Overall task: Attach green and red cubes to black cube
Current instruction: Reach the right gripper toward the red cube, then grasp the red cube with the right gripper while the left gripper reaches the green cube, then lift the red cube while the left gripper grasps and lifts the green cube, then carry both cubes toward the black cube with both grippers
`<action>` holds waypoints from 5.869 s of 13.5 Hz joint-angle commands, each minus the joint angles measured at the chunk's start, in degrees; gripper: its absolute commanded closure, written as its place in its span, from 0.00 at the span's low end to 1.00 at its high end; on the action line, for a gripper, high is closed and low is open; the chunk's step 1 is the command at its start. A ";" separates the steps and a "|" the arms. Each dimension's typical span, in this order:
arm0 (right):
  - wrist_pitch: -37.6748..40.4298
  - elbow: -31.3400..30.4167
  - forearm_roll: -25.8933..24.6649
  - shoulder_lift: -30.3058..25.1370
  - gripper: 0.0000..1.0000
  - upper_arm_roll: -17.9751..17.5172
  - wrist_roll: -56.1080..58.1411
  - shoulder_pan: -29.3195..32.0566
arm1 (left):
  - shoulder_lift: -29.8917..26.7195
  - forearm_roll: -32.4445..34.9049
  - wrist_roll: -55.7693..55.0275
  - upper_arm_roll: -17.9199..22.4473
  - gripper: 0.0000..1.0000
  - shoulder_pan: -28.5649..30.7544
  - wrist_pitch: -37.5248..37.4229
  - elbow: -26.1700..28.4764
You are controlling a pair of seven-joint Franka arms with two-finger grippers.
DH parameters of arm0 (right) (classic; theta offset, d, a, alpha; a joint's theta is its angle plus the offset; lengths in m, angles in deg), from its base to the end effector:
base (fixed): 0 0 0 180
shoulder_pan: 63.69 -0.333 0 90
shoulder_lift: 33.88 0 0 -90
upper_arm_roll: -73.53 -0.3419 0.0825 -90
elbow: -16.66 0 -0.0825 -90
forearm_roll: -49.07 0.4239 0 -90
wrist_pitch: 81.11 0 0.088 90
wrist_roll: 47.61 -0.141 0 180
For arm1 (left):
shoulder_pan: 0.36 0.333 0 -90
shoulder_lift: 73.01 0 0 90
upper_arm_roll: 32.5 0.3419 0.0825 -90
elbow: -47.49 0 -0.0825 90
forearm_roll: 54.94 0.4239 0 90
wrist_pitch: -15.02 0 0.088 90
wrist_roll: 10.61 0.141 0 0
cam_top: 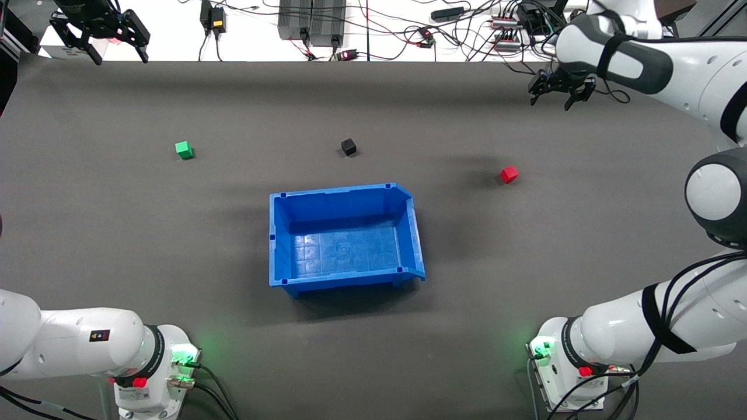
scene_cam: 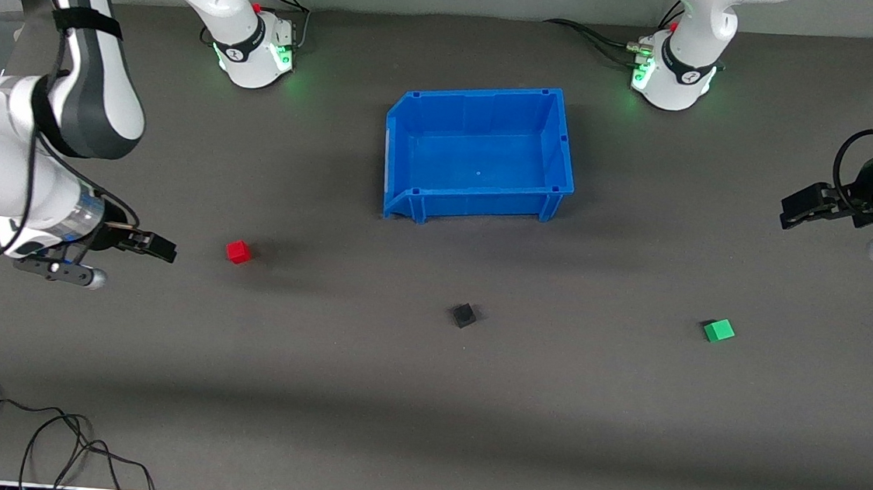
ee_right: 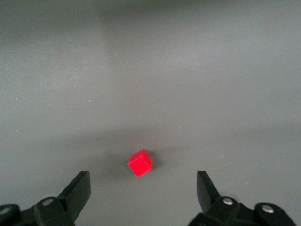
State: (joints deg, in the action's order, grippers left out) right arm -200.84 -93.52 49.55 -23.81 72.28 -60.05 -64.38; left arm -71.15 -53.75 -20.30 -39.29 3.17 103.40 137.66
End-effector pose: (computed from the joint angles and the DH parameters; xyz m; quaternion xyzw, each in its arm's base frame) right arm 0.6351 0.0218 0.3712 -0.9956 0.0937 0.0052 0.0049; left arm 0.5982 -0.0300 0.5933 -0.9979 -0.0560 0.0306 0.0120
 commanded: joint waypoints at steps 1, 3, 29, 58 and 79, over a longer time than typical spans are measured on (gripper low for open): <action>-7.07 -5.72 -1.36 -0.15 0.00 0.38 0.48 -2.74 | 0.77 0.66 -4.88 0.54 0.00 0.60 -0.13 -0.25; -10.87 -6.98 -1.28 3.27 0.00 0.38 0.04 -2.39 | 2.00 0.66 -8.92 1.07 0.00 2.71 -0.13 -0.17; -29.52 -17.70 -6.49 14.10 0.26 3.45 11.90 -7.83 | 20.90 1.10 -96.57 1.43 0.00 8.69 41.86 21.88; 0.54 31.76 19.46 31.31 0.84 3.28 -61.98 -18.99 | 28.99 9.45 -103.14 0.81 1.00 -3.59 54.10 22.16; -13.17 52.96 18.68 55.50 0.83 -1.21 -85.74 -32.62 | 42.52 1.10 -123.37 0.72 1.00 -28.74 46.19 -1.48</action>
State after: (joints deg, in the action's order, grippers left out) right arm -213.87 -43.12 68.10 29.95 70.55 -144.60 -96.11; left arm -30.33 -52.20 -141.67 -39.53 -23.74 150.64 139.55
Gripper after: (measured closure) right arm 0.608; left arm 0.630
